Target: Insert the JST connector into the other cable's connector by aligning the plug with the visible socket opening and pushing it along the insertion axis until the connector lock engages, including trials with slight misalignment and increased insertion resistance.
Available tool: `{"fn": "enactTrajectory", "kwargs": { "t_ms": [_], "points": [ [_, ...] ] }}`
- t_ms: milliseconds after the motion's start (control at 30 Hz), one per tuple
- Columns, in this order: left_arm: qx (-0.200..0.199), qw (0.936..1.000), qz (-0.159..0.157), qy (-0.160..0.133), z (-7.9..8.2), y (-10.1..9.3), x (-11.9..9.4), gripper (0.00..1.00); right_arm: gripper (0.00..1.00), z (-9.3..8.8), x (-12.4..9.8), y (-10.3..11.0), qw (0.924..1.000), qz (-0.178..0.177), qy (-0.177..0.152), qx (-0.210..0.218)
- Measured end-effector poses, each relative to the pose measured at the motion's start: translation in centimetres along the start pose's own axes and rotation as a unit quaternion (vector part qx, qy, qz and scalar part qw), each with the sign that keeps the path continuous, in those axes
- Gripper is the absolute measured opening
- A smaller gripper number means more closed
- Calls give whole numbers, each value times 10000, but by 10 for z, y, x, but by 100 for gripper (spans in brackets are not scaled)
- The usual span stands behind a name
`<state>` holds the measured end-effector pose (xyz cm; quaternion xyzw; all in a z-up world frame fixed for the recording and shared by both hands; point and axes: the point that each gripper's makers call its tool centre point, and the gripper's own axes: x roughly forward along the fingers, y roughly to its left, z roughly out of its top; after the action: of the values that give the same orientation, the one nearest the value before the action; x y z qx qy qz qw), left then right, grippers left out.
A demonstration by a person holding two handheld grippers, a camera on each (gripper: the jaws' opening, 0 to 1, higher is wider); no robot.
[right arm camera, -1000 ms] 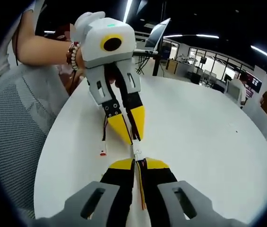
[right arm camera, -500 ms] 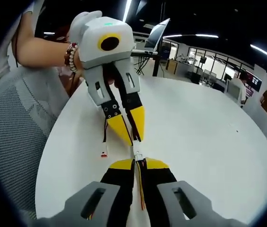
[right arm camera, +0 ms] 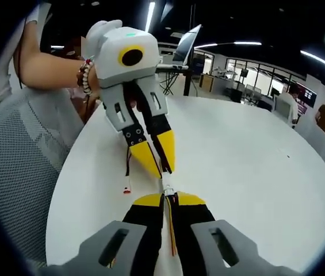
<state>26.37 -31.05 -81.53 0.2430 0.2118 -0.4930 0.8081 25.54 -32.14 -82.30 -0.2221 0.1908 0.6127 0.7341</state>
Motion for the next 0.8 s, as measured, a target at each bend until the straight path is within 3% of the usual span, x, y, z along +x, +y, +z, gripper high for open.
{"fn": "enactTrajectory", "kwargs": {
  "t_ms": [367, 433, 667, 800],
  "points": [
    [-11, 9995, 258, -193, 4, 8, 2, 0, 4, 2, 0, -10, 9995, -259, -114, -113],
    [-30, 9992, 369, -179, 2, 12, 3, 0, 4, 3, 2, -16, 9984, -435, -118, -344],
    [65, 9984, 537, -163, -4, 18, 10, 0, 5, -3, 9, -21, 9973, -643, -73, -356],
    [66, 9983, 576, -9, -13, 17, 15, 0, 5, -8, 16, -20, 9967, -710, -21, -388]
  ]
}}
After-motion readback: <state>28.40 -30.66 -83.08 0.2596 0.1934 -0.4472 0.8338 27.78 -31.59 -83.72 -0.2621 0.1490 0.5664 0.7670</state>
